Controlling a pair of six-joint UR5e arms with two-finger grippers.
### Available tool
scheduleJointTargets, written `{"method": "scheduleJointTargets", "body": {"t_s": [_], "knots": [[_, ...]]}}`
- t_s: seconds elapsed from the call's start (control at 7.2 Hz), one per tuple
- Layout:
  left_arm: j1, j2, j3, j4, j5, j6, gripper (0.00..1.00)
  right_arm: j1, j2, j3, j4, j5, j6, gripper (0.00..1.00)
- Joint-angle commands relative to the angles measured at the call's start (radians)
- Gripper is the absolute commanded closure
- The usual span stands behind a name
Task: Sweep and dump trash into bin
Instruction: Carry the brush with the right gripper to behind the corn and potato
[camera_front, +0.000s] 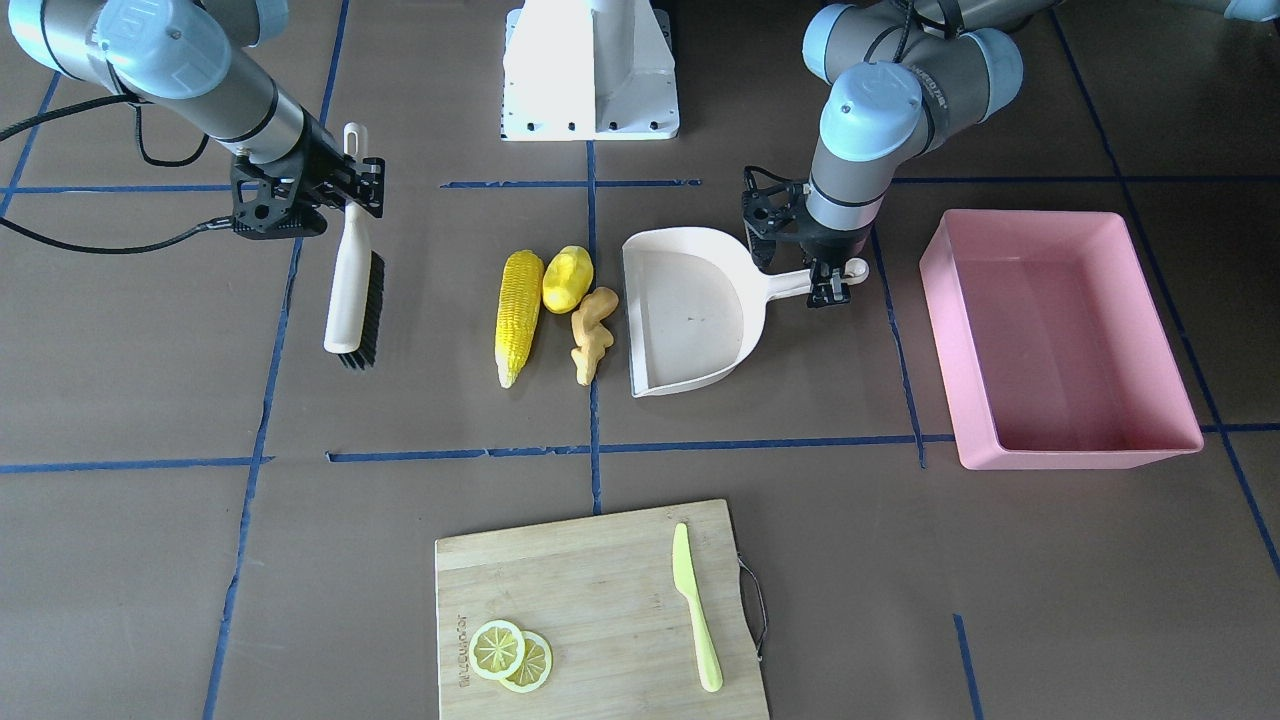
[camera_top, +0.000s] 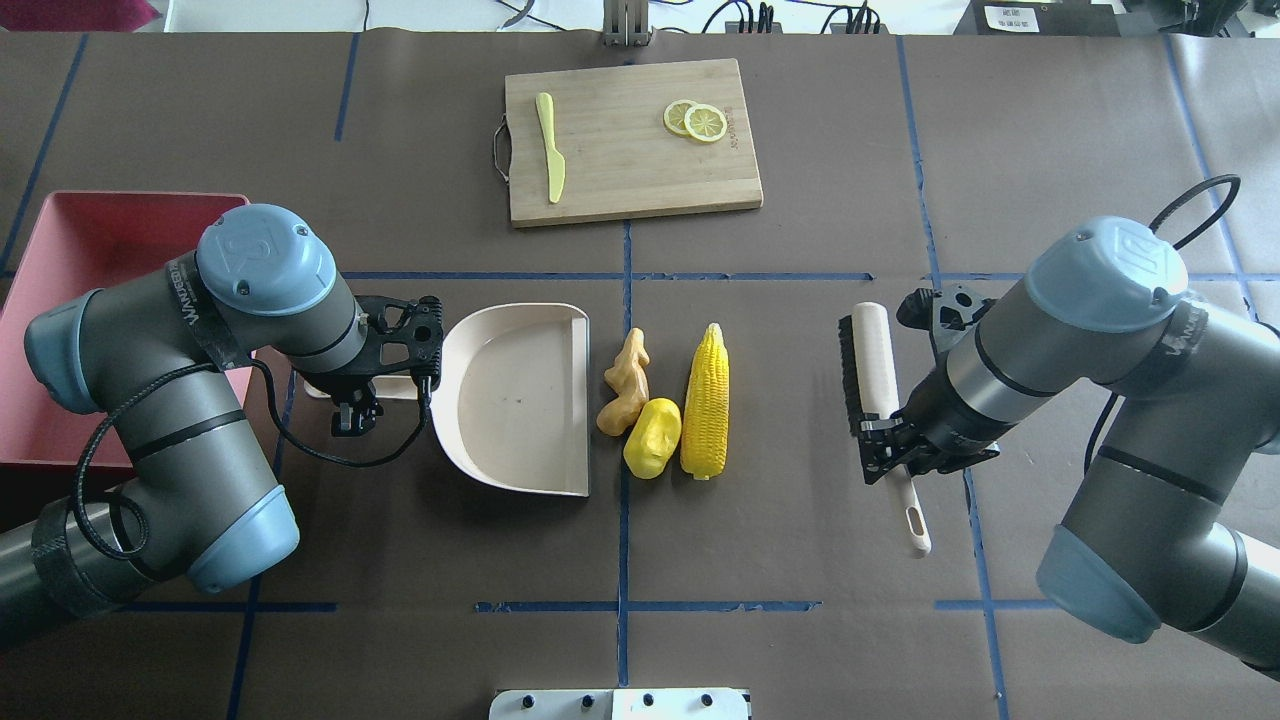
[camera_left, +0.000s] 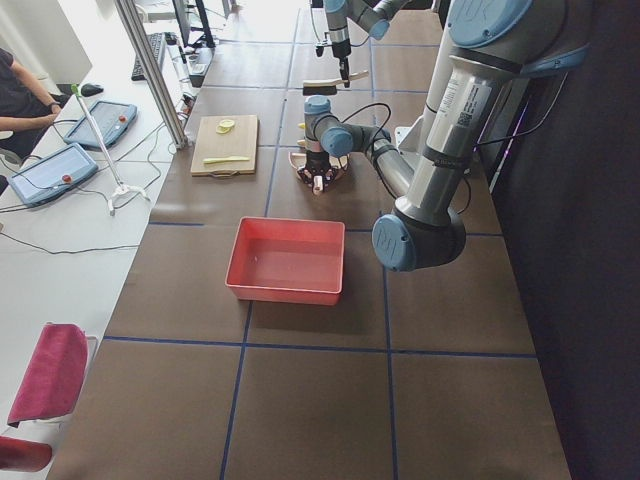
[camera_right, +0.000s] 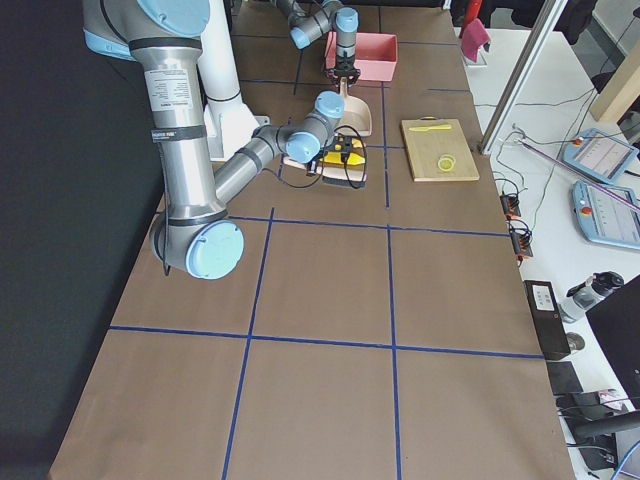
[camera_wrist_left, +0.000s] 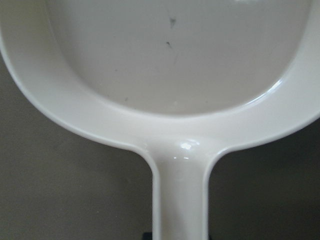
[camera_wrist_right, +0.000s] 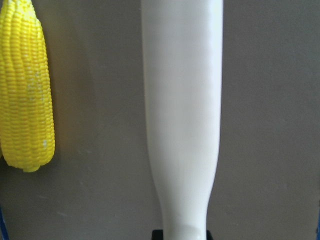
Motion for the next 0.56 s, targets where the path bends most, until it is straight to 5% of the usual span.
{"method": "scheduleJointTargets", "body": {"t_s": [0.0, 0.42], "knots": [[0.012, 0.001, 0.0, 0.002, 0.001, 0.0, 1.0, -0.049, 0.118, 0.001, -0.198, -0.051, 0.007, 1.0], [0.028, -0.043, -0.002, 0.094, 0.085, 0.0, 1.0, -0.069, 0.134, -0.002, -0.24, -0.072, 0.007, 1.0]]}}
